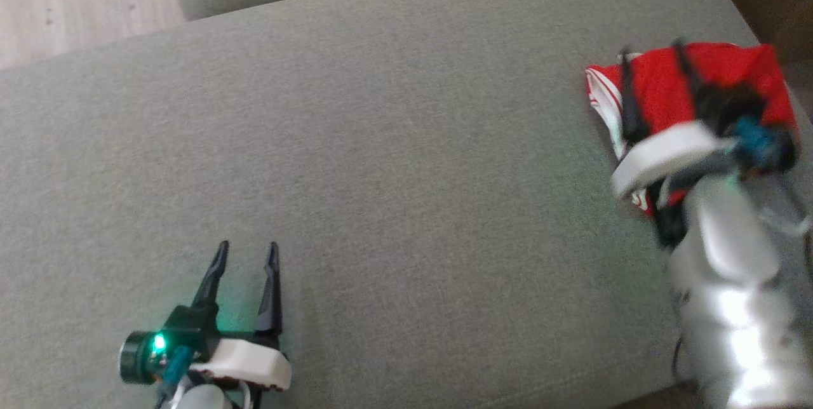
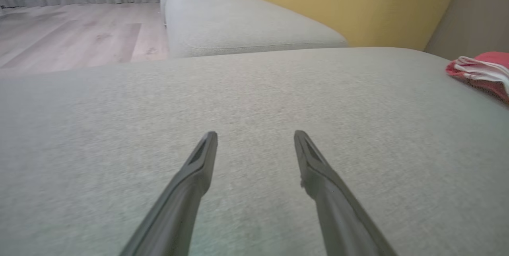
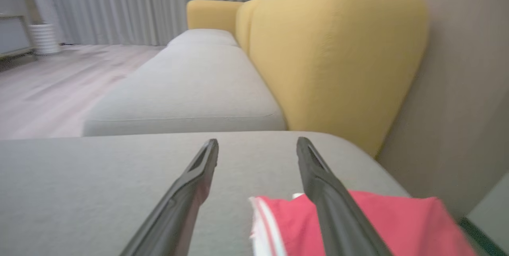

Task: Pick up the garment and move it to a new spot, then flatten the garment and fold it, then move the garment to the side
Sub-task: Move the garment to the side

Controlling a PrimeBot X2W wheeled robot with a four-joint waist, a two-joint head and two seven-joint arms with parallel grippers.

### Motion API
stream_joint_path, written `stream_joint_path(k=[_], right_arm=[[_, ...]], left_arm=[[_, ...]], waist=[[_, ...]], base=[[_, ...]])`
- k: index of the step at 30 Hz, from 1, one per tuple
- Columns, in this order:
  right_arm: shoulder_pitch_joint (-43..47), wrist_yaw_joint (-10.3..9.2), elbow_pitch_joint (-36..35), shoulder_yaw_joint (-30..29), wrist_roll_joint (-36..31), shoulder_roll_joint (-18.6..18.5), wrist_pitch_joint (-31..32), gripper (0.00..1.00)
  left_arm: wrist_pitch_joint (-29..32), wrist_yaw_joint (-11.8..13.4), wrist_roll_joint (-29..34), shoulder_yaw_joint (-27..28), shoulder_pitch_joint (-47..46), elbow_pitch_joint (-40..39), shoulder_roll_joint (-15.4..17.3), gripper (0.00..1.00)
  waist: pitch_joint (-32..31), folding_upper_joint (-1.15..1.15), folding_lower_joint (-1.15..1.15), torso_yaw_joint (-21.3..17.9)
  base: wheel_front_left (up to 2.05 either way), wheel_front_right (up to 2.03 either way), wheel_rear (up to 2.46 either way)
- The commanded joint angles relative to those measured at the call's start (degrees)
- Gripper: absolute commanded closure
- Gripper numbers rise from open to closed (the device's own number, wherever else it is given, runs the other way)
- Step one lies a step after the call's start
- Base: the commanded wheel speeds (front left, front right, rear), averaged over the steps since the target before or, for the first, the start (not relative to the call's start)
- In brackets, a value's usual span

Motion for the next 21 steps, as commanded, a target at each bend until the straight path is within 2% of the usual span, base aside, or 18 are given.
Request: stream_joint_path(k=[1, 8, 14, 21], right_arm=[[1.9, -0.05, -3.9, 3.6, 2.1, 0.8, -0.7, 0.0], [14.8, -0.05, -12.7, 12.3, 13.8, 1.4, -0.7, 0.0], [20.0, -0.05, -13.8, 13.9, 15.1, 1.4, -0.7, 0.0], [22.1, -0.05, -12.9, 12.4, 14.6, 1.4, -0.7, 0.0]], left_arm=[[-0.6, 0.5, 0.1, 2.6, -0.3, -1.8, 0.1, 0.0], [-0.6, 2.7, -1.2, 5.1, 1.2, -2.5, 0.1, 0.0], [-0.6, 3.3, -2.0, 6.1, 1.5, -2.8, 0.1, 0.0], [-0.6, 3.7, -2.8, 6.0, 1.9, -3.4, 0.1, 0.0]], waist=[[-0.3, 0.0, 0.0, 0.7], [-1.4, 0.0, 0.0, 4.3], [-2.2, 0.0, 0.0, 8.7], [-2.9, 0.0, 0.0, 13.6]], base=[[0.0, 0.0, 0.0], [0.0, 0.0, 0.0], [0.0, 0.0, 0.0], [0.0, 0.0, 0.0]])
